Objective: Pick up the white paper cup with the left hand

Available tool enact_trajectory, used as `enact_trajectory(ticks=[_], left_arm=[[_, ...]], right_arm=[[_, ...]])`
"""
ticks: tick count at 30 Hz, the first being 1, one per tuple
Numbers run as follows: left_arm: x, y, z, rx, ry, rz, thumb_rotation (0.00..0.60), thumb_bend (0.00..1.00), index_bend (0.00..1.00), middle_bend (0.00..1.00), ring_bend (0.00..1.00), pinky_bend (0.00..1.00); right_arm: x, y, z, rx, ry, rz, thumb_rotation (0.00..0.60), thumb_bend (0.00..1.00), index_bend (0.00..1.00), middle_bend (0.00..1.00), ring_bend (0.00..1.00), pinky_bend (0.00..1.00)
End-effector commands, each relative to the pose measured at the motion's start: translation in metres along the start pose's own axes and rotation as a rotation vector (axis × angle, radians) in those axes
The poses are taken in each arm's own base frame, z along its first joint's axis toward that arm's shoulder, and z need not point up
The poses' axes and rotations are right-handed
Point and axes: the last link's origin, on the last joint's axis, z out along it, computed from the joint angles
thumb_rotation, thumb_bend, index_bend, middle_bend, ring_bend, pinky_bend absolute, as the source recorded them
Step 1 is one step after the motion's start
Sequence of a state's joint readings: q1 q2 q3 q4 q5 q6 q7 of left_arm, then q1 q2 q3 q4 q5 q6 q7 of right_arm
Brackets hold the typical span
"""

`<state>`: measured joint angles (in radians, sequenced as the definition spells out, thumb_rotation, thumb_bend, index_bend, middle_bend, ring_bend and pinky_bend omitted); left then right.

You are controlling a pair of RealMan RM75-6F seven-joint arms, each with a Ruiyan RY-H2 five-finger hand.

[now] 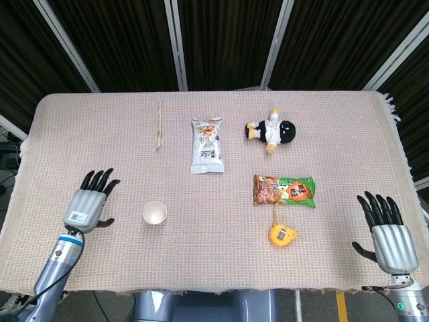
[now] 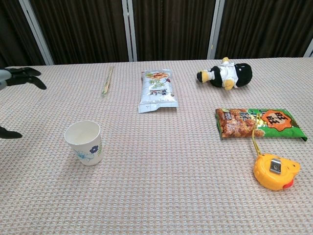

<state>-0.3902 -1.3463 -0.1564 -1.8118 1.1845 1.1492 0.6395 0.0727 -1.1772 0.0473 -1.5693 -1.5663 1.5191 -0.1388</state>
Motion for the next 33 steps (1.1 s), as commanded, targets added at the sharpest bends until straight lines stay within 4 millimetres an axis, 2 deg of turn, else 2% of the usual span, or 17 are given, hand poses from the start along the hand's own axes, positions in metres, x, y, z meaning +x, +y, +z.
enact_trajectory(ticks=[1,3,14,19,25,30,33], left_arm=[[-0.002,0.017,0.007,-0.034,-0.018,0.007,0.600,0.00,0.18,0.00,0.00,0.00],[-0.004,0.029,0.011,-0.061,-0.026,0.016,0.600,0.00,0.18,0.00,0.00,0.00],[-0.017,0.068,0.029,-0.107,-0.077,0.033,0.600,0.00,0.21,0.00,0.00,0.00],[-0.021,0.074,0.032,-0.109,-0.079,0.030,0.600,0.05,0.23,0.00,0.00,0.00],[-0.029,0.081,0.033,-0.123,-0.072,0.014,0.600,0.21,0.37,0.00,0.00,0.00],[-0.032,0.080,0.033,-0.113,-0.066,-0.013,0.600,0.21,0.39,0.00,0.00,0.00],[-0.032,0.080,0.034,-0.108,-0.058,-0.105,0.600,0.21,0.39,0.00,0.00,0.00]], right_arm=[[0.000,0.000,0.000,0.000,0.002,0.003,0.600,0.05,0.00,0.00,0.00,0.00],[0.000,0.000,-0.001,0.000,0.002,0.005,0.600,0.05,0.00,0.00,0.00,0.00],[0.004,0.003,-0.001,-0.003,0.008,0.024,0.600,0.05,0.00,0.00,0.00,0.00],[0.006,0.003,0.000,-0.002,0.010,0.030,0.600,0.05,0.00,0.00,0.00,0.00],[0.007,0.005,-0.001,-0.004,0.014,0.038,0.600,0.05,0.00,0.00,0.00,0.00],[0.007,0.004,-0.002,-0.001,0.015,0.039,0.600,0.05,0.00,0.00,0.00,0.00],[0.006,0.004,-0.002,-0.002,0.012,0.036,0.600,0.05,0.00,0.00,0.00,0.00]])
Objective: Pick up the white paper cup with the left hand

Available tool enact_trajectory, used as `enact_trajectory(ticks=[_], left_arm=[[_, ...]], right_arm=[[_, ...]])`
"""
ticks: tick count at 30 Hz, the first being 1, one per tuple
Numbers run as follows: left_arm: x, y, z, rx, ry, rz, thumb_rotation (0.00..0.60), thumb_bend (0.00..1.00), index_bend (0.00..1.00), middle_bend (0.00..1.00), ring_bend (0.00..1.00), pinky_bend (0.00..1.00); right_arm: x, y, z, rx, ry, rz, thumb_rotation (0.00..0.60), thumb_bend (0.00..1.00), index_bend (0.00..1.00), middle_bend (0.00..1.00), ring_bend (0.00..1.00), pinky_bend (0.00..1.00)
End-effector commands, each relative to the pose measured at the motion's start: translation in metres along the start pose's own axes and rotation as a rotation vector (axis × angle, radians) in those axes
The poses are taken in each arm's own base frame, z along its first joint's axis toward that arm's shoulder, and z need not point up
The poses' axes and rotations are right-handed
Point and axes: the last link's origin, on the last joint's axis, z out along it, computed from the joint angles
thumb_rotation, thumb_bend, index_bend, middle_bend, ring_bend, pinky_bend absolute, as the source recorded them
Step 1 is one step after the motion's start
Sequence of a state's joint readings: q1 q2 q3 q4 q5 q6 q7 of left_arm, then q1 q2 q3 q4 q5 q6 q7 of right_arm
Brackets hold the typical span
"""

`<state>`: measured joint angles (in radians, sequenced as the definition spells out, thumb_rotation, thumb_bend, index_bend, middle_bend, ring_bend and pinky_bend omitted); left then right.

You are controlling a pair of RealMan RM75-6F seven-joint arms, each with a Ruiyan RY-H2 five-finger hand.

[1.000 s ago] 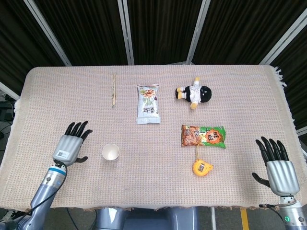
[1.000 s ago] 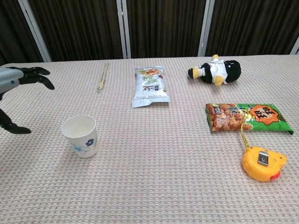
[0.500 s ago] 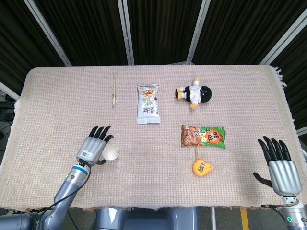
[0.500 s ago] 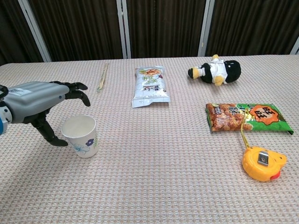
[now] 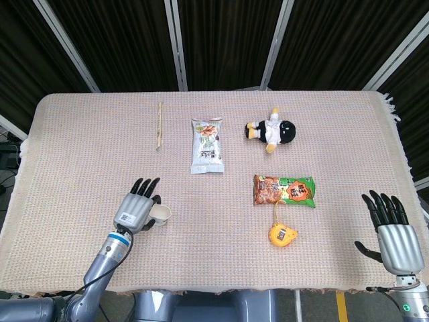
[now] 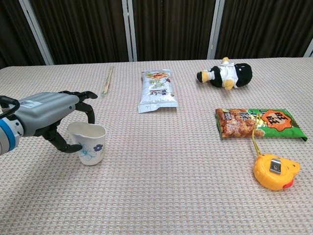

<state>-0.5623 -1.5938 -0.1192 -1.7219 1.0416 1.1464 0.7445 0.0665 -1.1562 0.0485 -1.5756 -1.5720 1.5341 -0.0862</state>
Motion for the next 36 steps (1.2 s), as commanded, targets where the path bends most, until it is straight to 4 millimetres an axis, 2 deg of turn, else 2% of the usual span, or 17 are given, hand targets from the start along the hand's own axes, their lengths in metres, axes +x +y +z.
enact_trajectory(ticks=[1,8,10,11,18,22,25,27,29,36], left_arm=[[0.000,0.001,0.001,0.001,0.016,-0.117,0.600,0.21,0.39,0.00,0.00,0.00],[0.000,-0.004,0.004,-0.012,0.064,-0.397,0.600,0.21,0.39,0.00,0.00,0.00],[-0.004,-0.009,0.006,-0.006,0.079,-0.469,0.600,0.21,0.39,0.00,0.00,0.00],[-0.013,-0.021,0.006,0.024,0.055,-0.483,0.600,0.21,0.39,0.00,0.00,0.00],[-0.030,-0.044,0.006,0.067,-0.009,-0.419,0.600,0.22,0.36,0.00,0.00,0.00],[-0.032,-0.051,0.004,0.084,-0.023,-0.392,0.600,0.21,0.34,0.00,0.00,0.00],[-0.031,-0.058,0.000,0.096,-0.022,-0.367,0.600,0.21,0.25,0.00,0.00,0.00],[-0.029,-0.062,-0.002,0.101,-0.019,-0.359,0.600,0.20,0.12,0.00,0.00,0.00],[-0.027,-0.066,-0.005,0.106,-0.022,-0.343,0.600,0.19,0.05,0.00,0.00,0.00],[-0.014,-0.071,-0.008,0.123,-0.055,-0.272,0.600,0.18,0.03,0.00,0.00,0.00]], right_arm=[[-0.001,0.000,0.000,0.000,-0.002,-0.002,0.600,0.05,0.00,0.00,0.00,0.00],[0.000,0.000,0.000,-0.002,-0.002,-0.004,0.600,0.05,0.00,0.00,0.00,0.00],[-0.001,0.000,0.000,-0.001,-0.005,-0.004,0.600,0.05,0.00,0.00,0.00,0.00],[-0.001,-0.001,0.000,-0.001,-0.005,-0.005,0.600,0.05,0.00,0.00,0.00,0.00],[-0.002,-0.001,0.000,-0.003,-0.007,-0.008,0.600,0.05,0.00,0.00,0.00,0.00],[-0.002,-0.001,0.000,-0.002,-0.006,-0.009,0.600,0.05,0.00,0.00,0.00,0.00],[-0.002,-0.001,0.000,-0.004,-0.005,-0.009,0.600,0.05,0.00,0.00,0.00,0.00],[-0.002,-0.001,0.000,-0.004,-0.005,-0.008,0.600,0.05,0.00,0.00,0.00,0.00],[-0.002,-0.001,0.000,-0.003,-0.005,-0.009,0.600,0.05,0.00,0.00,0.00,0.00],[-0.003,-0.003,-0.001,0.004,-0.006,-0.013,0.600,0.05,0.00,0.00,0.00,0.00]])
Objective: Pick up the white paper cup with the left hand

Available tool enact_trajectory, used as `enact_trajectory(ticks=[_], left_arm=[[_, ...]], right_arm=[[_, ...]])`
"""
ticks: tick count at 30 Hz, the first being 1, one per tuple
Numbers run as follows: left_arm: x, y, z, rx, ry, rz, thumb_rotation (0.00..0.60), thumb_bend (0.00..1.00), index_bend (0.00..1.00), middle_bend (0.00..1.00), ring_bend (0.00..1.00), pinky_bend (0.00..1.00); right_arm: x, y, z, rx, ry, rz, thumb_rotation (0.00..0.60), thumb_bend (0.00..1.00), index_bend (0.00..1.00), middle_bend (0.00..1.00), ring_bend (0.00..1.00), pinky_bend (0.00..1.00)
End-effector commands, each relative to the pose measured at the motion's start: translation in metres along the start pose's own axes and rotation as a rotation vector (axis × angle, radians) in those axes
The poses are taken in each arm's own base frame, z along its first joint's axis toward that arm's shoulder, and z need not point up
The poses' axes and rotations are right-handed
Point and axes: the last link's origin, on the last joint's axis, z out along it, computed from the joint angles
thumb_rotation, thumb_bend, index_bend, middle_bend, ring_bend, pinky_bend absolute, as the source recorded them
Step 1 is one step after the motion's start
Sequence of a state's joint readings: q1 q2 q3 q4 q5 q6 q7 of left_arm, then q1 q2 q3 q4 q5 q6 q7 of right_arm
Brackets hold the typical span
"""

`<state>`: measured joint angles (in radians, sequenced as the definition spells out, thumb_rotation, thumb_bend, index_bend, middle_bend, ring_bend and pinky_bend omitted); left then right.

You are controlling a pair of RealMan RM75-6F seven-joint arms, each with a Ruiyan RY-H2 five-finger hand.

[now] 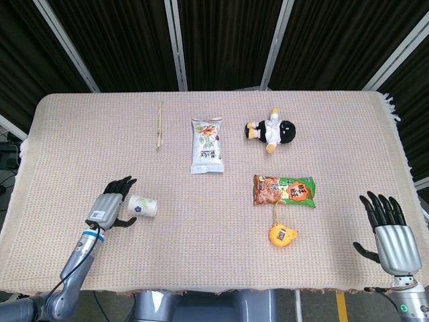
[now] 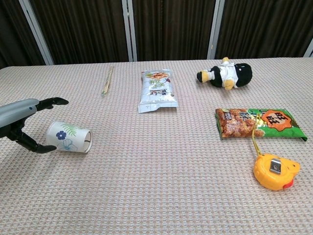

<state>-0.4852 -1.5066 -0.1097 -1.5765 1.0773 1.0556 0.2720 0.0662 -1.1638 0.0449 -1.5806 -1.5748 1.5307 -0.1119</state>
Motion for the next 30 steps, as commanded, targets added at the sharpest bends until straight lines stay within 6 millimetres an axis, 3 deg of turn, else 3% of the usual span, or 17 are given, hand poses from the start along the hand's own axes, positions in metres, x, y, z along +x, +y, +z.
enact_trajectory(ticks=[1,8,13,22,30], left_arm=[[0.006,0.004,0.001,0.004,-0.010,0.036,0.600,0.18,0.03,0.00,0.00,0.00],[0.008,0.027,0.010,0.008,-0.006,0.210,0.600,0.18,0.14,0.00,0.00,0.00],[0.001,0.051,0.014,0.008,0.004,0.346,0.600,0.18,0.15,0.00,0.00,0.00],[-0.010,0.061,0.019,0.028,-0.003,0.431,0.600,0.18,0.17,0.00,0.00,0.00],[-0.020,0.068,0.022,0.033,-0.011,0.452,0.600,0.18,0.32,0.00,0.00,0.00]], right_arm=[[0.000,0.000,0.000,0.000,0.001,0.000,0.600,0.05,0.00,0.00,0.00,0.00],[0.000,0.000,0.001,-0.001,-0.004,0.002,0.600,0.05,0.00,0.00,0.00,0.00],[0.001,0.001,0.000,0.000,-0.003,0.005,0.600,0.05,0.00,0.00,0.00,0.00],[0.001,0.000,0.000,0.004,-0.005,0.005,0.600,0.05,0.00,0.00,0.00,0.00],[0.001,0.001,0.000,0.003,-0.006,0.006,0.600,0.05,0.00,0.00,0.00,0.00]])
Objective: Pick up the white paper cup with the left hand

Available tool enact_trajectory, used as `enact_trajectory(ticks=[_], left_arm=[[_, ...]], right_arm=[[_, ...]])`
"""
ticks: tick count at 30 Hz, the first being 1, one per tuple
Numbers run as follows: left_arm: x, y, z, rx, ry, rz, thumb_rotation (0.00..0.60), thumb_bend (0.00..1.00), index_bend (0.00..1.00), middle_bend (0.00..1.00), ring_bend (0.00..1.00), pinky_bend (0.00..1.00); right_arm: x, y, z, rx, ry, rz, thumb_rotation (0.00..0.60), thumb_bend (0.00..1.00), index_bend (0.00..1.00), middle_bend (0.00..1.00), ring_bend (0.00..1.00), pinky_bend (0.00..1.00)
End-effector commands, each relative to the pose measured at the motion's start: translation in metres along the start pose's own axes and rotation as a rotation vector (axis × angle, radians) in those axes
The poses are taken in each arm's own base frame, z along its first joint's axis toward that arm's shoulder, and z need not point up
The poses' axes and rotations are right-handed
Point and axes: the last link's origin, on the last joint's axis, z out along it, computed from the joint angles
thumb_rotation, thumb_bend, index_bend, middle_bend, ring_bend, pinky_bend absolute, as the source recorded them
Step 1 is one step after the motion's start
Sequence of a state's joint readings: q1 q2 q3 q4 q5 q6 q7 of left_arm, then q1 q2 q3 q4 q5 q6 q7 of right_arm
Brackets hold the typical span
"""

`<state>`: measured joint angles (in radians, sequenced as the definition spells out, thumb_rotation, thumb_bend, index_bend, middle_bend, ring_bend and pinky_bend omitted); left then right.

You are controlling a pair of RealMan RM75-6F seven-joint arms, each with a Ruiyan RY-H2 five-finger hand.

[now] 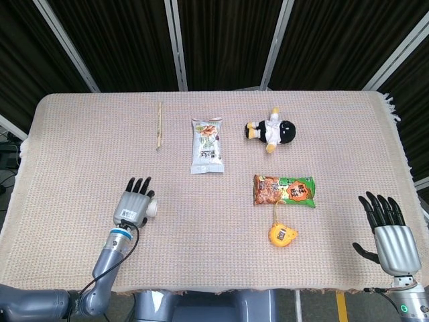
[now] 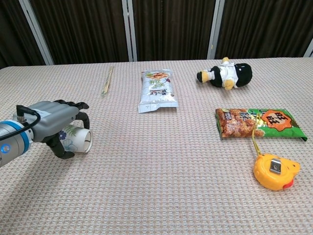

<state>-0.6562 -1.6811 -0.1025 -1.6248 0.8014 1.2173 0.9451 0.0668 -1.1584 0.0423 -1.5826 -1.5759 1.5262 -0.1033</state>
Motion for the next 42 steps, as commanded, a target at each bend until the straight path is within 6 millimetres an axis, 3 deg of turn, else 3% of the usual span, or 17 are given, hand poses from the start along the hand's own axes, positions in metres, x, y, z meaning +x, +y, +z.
enact_trajectory(ticks=[1,8,17,32,37,42], left_arm=[[-0.001,0.002,0.000,0.002,0.006,-0.013,0.600,0.18,0.33,0.00,0.00,0.00],[0.011,0.002,-0.003,-0.036,0.067,-0.341,0.600,0.18,0.35,0.00,0.00,0.00],[0.014,0.003,-0.005,-0.122,0.177,-0.587,0.600,0.18,0.37,0.00,0.00,0.00],[-0.030,-0.014,-0.006,-0.148,0.140,-0.731,0.600,0.18,0.37,0.00,0.00,0.00],[-0.042,-0.030,-0.012,-0.131,0.158,-0.782,0.600,0.18,0.36,0.00,0.00,0.00],[-0.055,-0.058,-0.022,-0.095,0.153,-0.796,0.600,0.18,0.35,0.00,0.00,0.00]], right_arm=[[0.000,0.000,0.000,0.000,0.002,0.001,0.600,0.05,0.00,0.00,0.00,0.00],[0.000,0.000,0.000,0.001,0.003,0.000,0.600,0.05,0.00,0.00,0.00,0.00],[0.000,0.000,0.000,-0.001,0.003,-0.003,0.600,0.05,0.00,0.00,0.00,0.00],[-0.001,-0.001,0.000,0.000,-0.002,-0.007,0.600,0.05,0.00,0.00,0.00,0.00],[-0.002,-0.001,0.000,0.000,-0.003,-0.011,0.600,0.05,0.00,0.00,0.00,0.00],[-0.002,-0.002,0.000,0.002,-0.004,-0.015,0.600,0.05,0.00,0.00,0.00,0.00]])
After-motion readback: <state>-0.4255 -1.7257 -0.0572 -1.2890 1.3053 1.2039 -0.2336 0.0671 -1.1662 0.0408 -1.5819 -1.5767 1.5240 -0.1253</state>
